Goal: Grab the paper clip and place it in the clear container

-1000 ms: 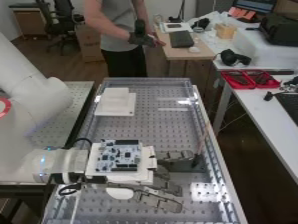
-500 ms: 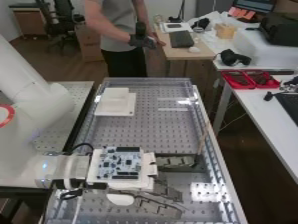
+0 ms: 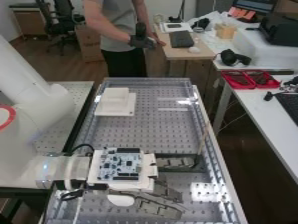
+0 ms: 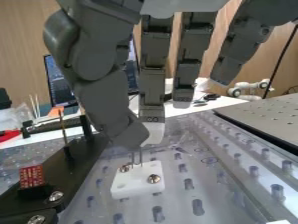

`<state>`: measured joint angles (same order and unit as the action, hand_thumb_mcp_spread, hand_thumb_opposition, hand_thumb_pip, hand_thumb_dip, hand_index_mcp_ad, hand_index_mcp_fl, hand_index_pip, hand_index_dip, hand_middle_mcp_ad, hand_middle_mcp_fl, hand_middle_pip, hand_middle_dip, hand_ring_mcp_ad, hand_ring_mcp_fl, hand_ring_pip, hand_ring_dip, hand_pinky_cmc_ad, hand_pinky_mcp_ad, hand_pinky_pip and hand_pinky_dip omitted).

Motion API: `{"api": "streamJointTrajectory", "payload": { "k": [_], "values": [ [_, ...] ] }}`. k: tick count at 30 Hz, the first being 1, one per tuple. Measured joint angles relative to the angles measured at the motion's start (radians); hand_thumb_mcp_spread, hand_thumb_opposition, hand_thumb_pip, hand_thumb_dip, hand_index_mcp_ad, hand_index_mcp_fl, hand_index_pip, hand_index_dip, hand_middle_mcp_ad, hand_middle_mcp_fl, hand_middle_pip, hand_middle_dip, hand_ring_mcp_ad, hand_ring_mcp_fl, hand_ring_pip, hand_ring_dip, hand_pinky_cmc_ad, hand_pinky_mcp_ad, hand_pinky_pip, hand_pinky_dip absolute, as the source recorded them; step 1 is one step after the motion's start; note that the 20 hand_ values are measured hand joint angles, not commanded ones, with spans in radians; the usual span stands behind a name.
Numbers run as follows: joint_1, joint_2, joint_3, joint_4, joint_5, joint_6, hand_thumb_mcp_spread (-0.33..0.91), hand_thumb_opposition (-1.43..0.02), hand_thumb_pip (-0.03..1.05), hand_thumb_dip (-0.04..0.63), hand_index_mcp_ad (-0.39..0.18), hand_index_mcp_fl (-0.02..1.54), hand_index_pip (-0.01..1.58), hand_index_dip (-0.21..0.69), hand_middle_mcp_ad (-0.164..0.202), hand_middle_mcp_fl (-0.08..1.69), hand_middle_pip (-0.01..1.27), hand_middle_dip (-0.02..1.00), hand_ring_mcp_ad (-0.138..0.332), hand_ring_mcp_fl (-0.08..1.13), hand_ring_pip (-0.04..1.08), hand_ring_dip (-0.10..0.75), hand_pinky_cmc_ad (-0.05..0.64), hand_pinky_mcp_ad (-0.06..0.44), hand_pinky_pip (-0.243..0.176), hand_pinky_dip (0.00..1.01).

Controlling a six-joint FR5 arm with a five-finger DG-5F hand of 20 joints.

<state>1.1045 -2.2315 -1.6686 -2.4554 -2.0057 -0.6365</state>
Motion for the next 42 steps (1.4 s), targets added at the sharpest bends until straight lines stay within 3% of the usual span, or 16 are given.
{"api": "streamJointTrajectory", "payload": {
  "k": [13, 19, 34, 38, 42],
  "values": [
    [0.000, -0.011, 0.006, 0.002, -0.008, 0.008, 0.70, -0.92, 0.63, 0.314, -0.197, 0.17, 0.17, -0.178, -0.072, 0.68, 0.68, 0.72, 0.030, 0.46, 0.10, 0.468, 0.456, 0.244, 0.066, 0.19],
    [0.001, -0.012, 0.007, 0.004, -0.009, 0.011, 0.72, -0.96, 0.63, 0.311, -0.195, 0.21, 0.16, -0.178, -0.072, 0.76, 0.77, 0.75, 0.026, 0.46, 0.10, 0.468, 0.456, 0.248, 0.066, 0.19],
    [0.001, -0.017, 0.014, -0.001, -0.009, 0.020, 0.72, -0.99, 0.63, 0.311, -0.199, 0.26, 0.13, -0.176, -0.068, 0.76, 0.79, 0.76, 0.028, 0.47, 0.10, 0.468, 0.456, 0.246, 0.066, 0.19],
    [0.002, -0.018, 0.018, -0.009, -0.009, 0.018, 0.73, -0.99, 0.63, 0.314, -0.199, 0.26, 0.12, -0.178, -0.068, 0.76, 0.72, 0.76, 0.024, 0.47, 0.10, 0.468, 0.456, 0.244, 0.066, 0.19],
    [0.003, -0.018, 0.021, -0.015, -0.008, 0.013, 0.66, -0.93, 0.63, 0.314, -0.201, 0.25, 0.12, -0.178, -0.068, 0.66, 0.62, 0.74, 0.028, 0.47, 0.09, 0.468, 0.456, 0.246, 0.066, 0.19]
  ]
}}
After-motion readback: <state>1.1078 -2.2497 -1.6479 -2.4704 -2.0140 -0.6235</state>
